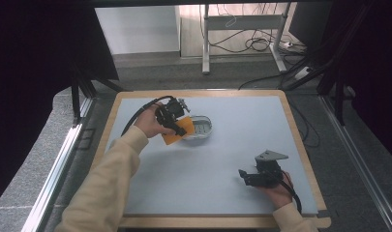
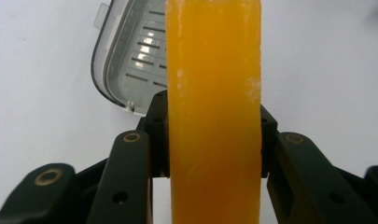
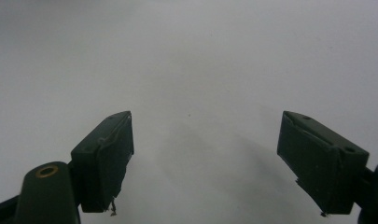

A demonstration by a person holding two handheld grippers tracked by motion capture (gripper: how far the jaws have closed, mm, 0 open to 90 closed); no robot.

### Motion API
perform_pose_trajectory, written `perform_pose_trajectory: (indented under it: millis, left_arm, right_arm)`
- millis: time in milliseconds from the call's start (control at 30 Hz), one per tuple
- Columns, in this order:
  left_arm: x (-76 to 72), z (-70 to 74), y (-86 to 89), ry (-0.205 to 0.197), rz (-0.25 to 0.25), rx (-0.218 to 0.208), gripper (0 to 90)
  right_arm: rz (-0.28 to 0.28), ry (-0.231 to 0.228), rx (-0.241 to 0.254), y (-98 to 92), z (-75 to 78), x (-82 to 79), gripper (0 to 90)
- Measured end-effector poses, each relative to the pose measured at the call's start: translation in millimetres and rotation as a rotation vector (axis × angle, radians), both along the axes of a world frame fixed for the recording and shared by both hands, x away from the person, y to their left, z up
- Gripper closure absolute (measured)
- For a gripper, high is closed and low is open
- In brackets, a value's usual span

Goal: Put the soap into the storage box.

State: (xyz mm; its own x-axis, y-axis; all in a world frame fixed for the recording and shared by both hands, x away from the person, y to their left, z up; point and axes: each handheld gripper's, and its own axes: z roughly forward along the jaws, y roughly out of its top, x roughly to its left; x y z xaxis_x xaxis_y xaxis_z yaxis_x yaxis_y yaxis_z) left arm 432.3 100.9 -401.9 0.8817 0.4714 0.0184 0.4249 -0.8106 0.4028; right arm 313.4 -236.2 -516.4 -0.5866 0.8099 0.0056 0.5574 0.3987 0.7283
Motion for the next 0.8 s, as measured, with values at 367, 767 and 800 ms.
perform_pose_trajectory:
  millis: [367,767,800]
  left_arm:
    - [14.3,1.4,-12.0,0.005,-0.012,0.009,62.3]
    - [29.6,-1.4,-18.2,0.011,-0.019,0.014,62.3]
    - [31.1,-1.3,-19.6,0.011,-0.020,0.017,62.3]
  right_arm:
    - [-0.003,-0.008,0.004,-1.5,1.3,0.1,19.0]
    - [-0.001,-0.010,0.007,-2.9,1.6,1.3,18.9]
    - [0.001,-0.014,0.004,-2.8,1.7,1.4,19.0]
